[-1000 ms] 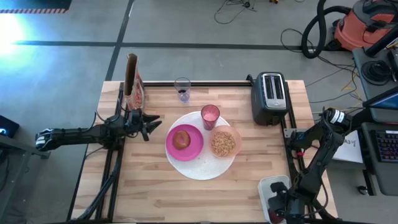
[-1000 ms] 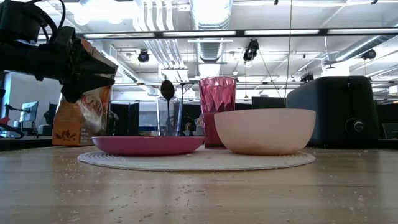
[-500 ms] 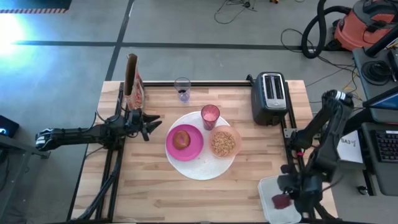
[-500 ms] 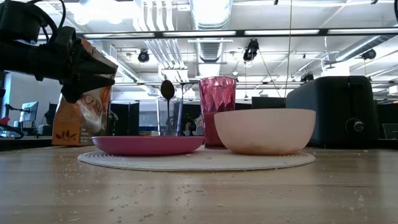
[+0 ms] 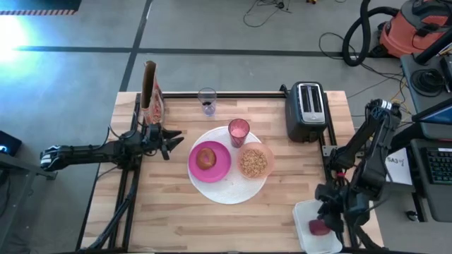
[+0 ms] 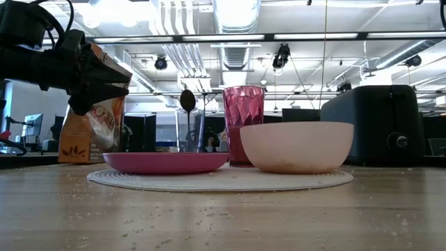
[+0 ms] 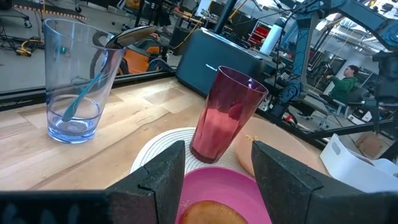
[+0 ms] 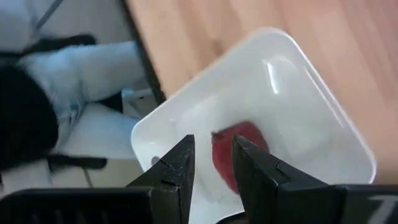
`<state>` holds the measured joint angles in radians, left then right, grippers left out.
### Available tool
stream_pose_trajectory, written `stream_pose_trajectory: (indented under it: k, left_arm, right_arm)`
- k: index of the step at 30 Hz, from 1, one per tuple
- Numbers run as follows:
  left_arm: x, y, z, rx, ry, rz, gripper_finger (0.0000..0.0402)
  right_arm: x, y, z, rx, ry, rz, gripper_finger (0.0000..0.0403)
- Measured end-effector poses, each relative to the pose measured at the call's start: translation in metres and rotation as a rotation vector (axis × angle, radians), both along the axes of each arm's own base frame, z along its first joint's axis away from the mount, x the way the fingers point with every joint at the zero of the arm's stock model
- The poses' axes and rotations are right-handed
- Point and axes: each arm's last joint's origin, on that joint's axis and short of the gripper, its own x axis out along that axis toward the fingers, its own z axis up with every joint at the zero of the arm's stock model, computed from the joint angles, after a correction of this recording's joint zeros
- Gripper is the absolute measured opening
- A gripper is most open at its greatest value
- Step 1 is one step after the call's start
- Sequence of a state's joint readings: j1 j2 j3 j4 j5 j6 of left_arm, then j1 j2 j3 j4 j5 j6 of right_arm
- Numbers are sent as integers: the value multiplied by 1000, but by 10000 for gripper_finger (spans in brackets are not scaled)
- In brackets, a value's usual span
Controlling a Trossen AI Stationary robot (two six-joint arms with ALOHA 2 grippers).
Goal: Arrange a breakfast setting
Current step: Put the apple to the top of the pink plate
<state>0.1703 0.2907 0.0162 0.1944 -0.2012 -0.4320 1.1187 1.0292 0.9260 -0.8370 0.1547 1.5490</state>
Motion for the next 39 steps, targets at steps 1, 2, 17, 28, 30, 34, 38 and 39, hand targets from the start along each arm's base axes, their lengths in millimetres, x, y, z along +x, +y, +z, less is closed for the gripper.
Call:
stream_pose_trajectory:
  k: [1, 2, 17, 28, 30, 34, 38, 39]
  left_arm:
    - [0, 0, 0, 0, 0, 0, 169]
    - [0, 0, 0, 0, 1, 0, 169]
    - [0, 0, 0, 2, 4, 0, 169]
    - [0, 0, 0, 3, 5, -1, 169]
    - [0, 0, 0, 3, 6, -1, 169]
    - [0, 0, 0, 3, 6, -1, 169]
    - [0, 0, 0, 3, 6, -1, 169]
    - [0, 0, 0, 3, 6, -1, 169]
  right_arm:
    - [1, 2, -3, 6, 28, -37, 96]
    - [2, 5, -5, 15, 47, -62, 97]
    - [9, 34, -36, -51, 200, 201, 208]
    - [17, 50, -63, -174, 227, 302, 258]
    - [19, 57, -61, -175, 209, 355, 258]
    - [26, 70, -56, -189, 150, 459, 258]
    - [31, 79, -64, -229, 159, 461, 258]
    - [32, 81, -67, -242, 164, 460, 258]
